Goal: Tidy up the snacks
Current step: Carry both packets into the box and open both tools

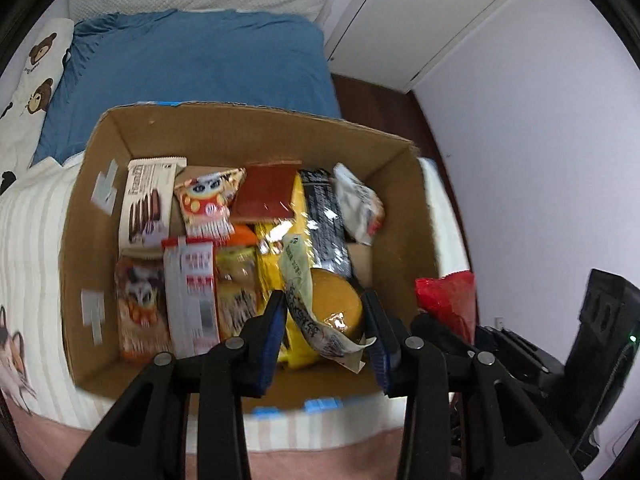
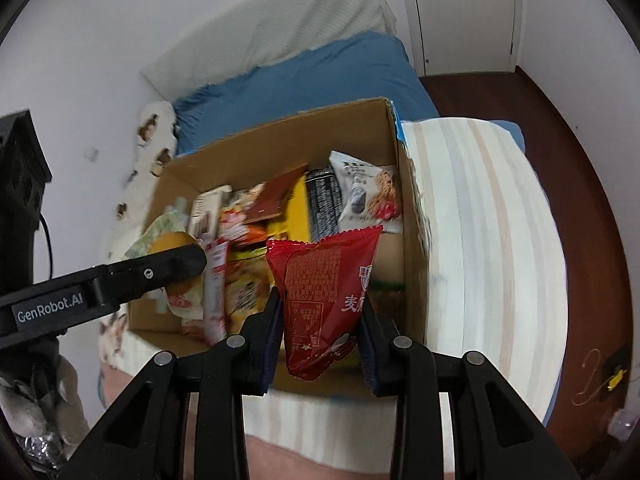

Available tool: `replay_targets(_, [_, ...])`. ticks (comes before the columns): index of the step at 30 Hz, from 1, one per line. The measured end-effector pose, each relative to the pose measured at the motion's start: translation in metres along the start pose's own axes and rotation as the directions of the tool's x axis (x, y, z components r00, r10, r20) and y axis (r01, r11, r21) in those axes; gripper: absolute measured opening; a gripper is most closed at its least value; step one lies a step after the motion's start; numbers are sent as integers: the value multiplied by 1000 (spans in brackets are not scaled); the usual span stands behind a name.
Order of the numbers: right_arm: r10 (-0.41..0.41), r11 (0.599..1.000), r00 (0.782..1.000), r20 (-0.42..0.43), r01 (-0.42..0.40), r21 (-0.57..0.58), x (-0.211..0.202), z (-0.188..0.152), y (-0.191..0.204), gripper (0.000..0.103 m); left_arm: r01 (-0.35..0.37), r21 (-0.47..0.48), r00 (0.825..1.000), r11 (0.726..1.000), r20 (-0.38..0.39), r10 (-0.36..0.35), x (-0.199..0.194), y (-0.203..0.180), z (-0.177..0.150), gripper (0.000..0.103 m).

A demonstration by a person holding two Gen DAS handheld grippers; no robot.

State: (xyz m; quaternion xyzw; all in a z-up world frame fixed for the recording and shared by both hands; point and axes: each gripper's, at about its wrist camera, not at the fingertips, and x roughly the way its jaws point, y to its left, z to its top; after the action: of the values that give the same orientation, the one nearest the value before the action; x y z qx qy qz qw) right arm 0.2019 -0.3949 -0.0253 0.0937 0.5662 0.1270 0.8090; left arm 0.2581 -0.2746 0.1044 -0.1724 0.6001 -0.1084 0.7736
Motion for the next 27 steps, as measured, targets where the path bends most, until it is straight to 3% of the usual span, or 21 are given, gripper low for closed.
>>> replay_targets(6, [-33,999,993,-112,36,25,47,18,-9,37,-54,20,994,998,-92,55,44,13,26,36])
replay_targets(7, [-46,998,991,-124,50,30,53,20,-10,43,-83,40,992,996,-95,86,49,14,28,36])
replay_targets(8, [-65,997,989,-135,70,33,57,23,-12,61,-121,57,986,991,-106,126,54,15,31,36])
replay_targets(9, [-74,996,988,-138,80,35,57,24,-13,72,-134,63,982,989,-125,141,59,17,32,37])
replay_targets(11, [-46,998,988,-145,53,44,60,26,-13,82,-140,63,978,988,-150,148,65,22,34,42])
replay_targets(12, [-54,997,987,-149,60,40,62,27,-11,82,-152,62,976,986,-150,160,66,25,34,56])
replay_targets(15, [-76,997,985,-156,80,23,64,29,-7,87,-176,60,974,982,-135,183,63,32,33,80])
replay_targets(17, [-98,995,983,-157,100,0,65,28,-3,90,-196,67,971,978,-129,203,59,37,32,89])
replay_targets(20, [-146,989,977,-153,143,-28,67,29,2,99,-218,68,967,974,-121,225,53,45,29,95])
replay_targets(27, [-190,982,970,-152,185,-48,65,27,5,99,-251,82,963,964,-78,258,38,57,17,96])
